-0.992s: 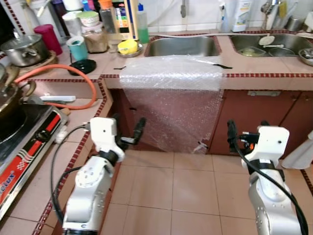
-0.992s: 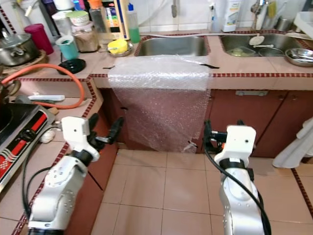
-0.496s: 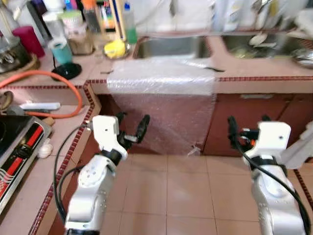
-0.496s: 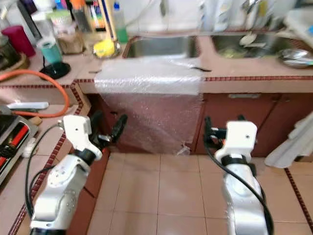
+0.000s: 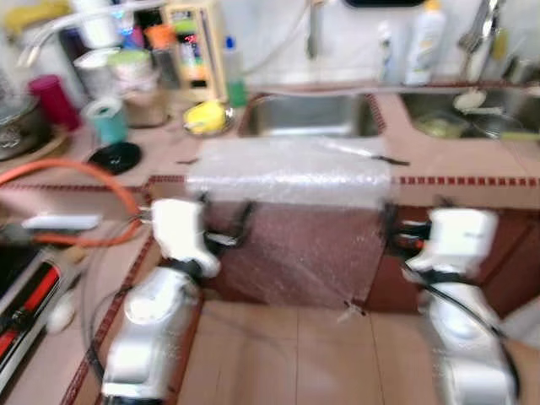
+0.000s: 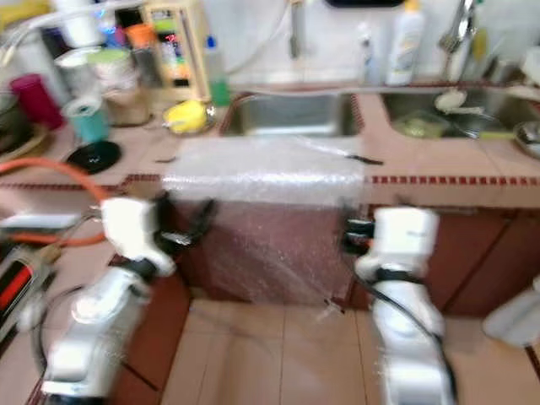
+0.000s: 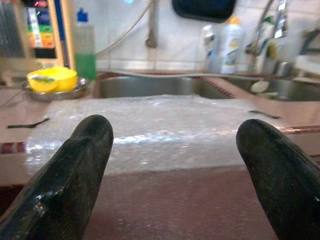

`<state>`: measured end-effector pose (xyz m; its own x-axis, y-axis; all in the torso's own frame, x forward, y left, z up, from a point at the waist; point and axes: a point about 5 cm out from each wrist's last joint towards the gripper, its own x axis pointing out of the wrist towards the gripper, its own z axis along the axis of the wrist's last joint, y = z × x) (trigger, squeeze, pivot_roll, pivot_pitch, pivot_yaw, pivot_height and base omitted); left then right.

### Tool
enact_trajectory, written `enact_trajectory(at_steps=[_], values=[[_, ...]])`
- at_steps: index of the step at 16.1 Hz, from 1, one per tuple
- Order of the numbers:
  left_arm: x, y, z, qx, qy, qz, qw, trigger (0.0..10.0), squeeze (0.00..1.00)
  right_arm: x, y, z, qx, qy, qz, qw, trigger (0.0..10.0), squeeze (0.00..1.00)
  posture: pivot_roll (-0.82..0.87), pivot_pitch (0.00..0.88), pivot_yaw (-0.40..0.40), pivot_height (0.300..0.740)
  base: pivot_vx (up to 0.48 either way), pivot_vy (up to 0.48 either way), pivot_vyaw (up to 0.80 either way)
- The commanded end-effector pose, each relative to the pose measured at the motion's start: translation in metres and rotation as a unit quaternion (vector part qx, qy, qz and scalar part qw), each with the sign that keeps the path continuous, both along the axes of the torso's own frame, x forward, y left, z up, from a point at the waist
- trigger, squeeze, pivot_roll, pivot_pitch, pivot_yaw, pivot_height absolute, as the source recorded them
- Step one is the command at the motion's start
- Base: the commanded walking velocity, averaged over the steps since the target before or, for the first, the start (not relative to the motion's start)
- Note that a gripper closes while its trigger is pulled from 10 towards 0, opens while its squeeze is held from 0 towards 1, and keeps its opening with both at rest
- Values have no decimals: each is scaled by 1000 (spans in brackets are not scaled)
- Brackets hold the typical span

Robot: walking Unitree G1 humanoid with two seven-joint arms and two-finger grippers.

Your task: Kitchen organization

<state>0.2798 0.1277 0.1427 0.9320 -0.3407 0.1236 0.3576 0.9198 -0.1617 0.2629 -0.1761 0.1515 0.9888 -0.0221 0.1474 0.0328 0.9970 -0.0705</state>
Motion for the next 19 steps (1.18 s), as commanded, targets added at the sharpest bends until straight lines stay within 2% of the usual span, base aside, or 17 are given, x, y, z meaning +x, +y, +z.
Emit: enact_trajectory(at_steps=[1,4,6,7,8,10,11,14,17,19], values=[[2,-6,8,-1,-11,-6,1000,10000,0,1,-4,3,-7,-6,-6,1000,10000,863,7,0,107,740,285,0,0],[3,-3,9,16,-14,0,1000,10000,0,2,-2,4,-9,-9,-2,1000,10000,855,18,0,111,740,0,0,0],[4,2,10,27,-14,29,999,10000,0,3,-1,3,-5,-9,-2,1000,10000,808,22,0,111,740,0,0,0],[6,4,13,28,-17,32,999,10000,0,5,1,6,-1,-13,2,1000,10000,600,15,0,117,740,0,0,0],[6,4,12,22,-14,33,999,10000,0,5,2,7,0,-15,4,1000,10000,525,13,0,123,740,0,0,0],[5,0,11,14,-6,17,1000,10000,0,6,5,8,-4,-17,11,1000,10000,110,8,0,128,740,0,0,0],[6,-1,11,15,-7,16,1000,10000,0,6,5,8,-4,-17,11,1000,10000,0,5,0,130,740,0,0,0],[12,0,14,15,-9,21,1000,10000,0,6,6,7,3,-17,3,1000,10000,0,-1,0,140,740,0,0,0],[17,2,10,7,9,29,1000,10000,0,4,5,1,7,-8,-4,1000,10000,0,-13,0,165,740,0,0,0],[22,-5,12,10,5,14,1000,10000,0,5,3,1,9,-4,-5,1000,10000,0,-17,0,151,740,0,0,0]])
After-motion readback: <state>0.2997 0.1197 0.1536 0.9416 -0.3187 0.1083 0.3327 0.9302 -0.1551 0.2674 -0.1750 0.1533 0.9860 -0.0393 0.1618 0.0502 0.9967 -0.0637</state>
